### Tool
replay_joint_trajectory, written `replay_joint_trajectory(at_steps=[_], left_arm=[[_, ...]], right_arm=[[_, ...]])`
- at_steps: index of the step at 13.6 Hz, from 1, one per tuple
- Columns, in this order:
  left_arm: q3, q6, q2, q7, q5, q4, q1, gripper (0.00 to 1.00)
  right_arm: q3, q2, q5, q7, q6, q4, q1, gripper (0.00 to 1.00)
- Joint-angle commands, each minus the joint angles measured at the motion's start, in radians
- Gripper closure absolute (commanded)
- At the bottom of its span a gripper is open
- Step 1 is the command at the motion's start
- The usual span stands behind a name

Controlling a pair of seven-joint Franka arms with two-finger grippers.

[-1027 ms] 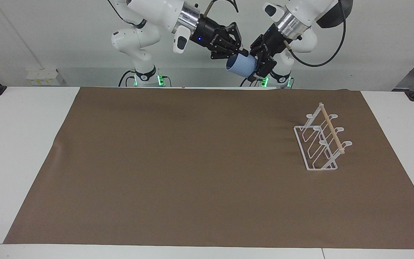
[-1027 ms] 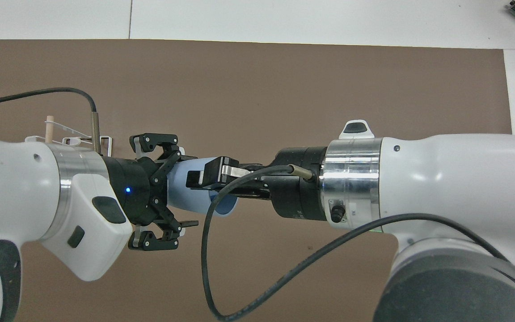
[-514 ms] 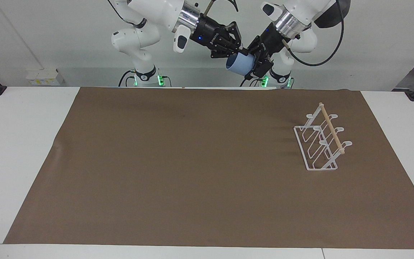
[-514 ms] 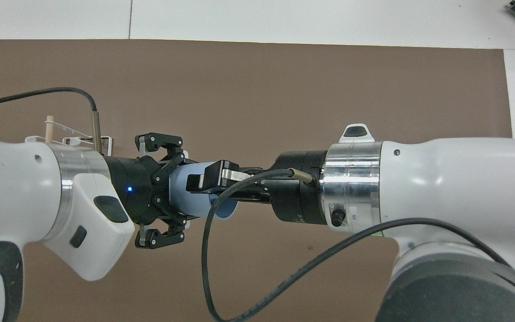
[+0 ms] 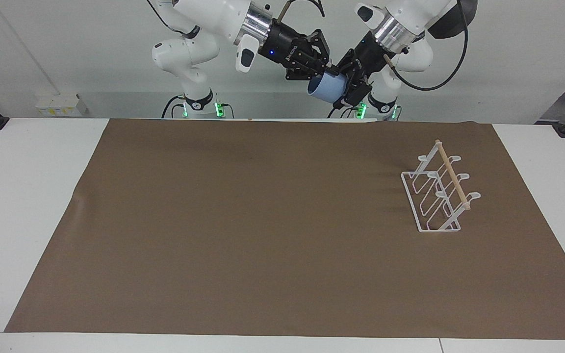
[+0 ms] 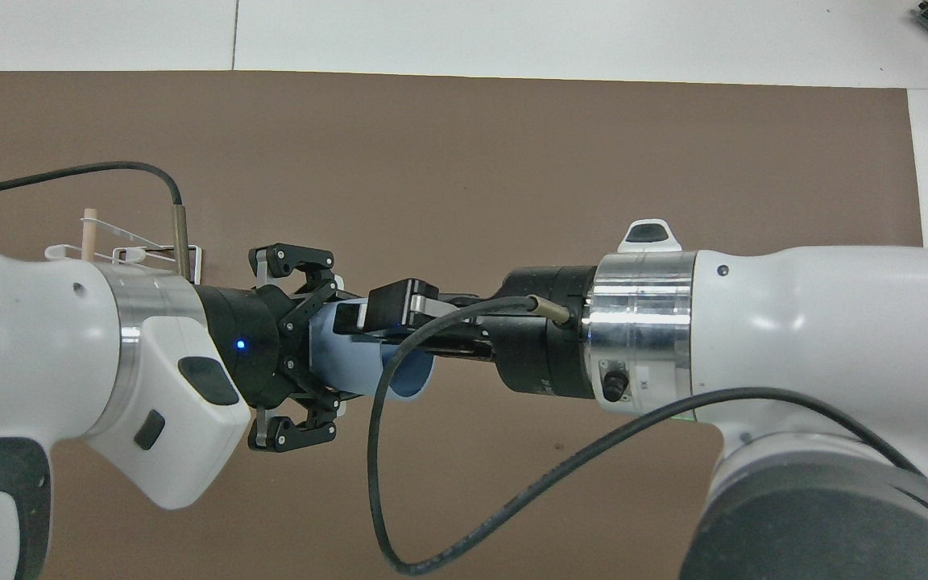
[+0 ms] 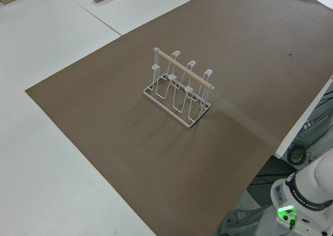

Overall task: Hang cup on cup holder
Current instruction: 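Close the left gripper on the cup held by the right gripper, then open the right gripper and withdraw it while the left gripper pulls the cup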

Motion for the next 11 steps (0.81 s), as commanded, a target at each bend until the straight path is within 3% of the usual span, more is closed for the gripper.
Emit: replay_joint_trajectory(at_steps=[1, 3, 7, 9, 11], left_arm=[[0.009, 0.0, -0.034, -0.017, 0.003, -0.035, -0.016, 1.0], [0.011, -0.006, -0.034, -0.017, 0.017, -0.035, -0.007, 1.0], [0.009, -0.005, -0.034, -0.054, 0.173, -0.035, -0.007, 1.0], [0.009, -0.011, -0.034, -0.057, 0.308, -0.035, -0.007, 1.0], [0.011, -0.098, -0.034, -0.063, 0.443, -0.035, 0.0, 1.0]], right_arm=[[0.003, -0.006, 0.016, -0.003, 0.021, -0.011, -0.01, 0.3], [0.002, -0.005, 0.011, -0.005, 0.024, -0.011, -0.012, 0.28], [0.002, 0.003, -0.067, -0.019, 0.003, 0.002, -0.036, 0.28], [0.0, 0.01, -0.114, -0.02, -0.059, 0.021, -0.059, 0.29], [0.002, 0.024, -0.232, -0.022, -0.17, 0.071, -0.101, 0.3]])
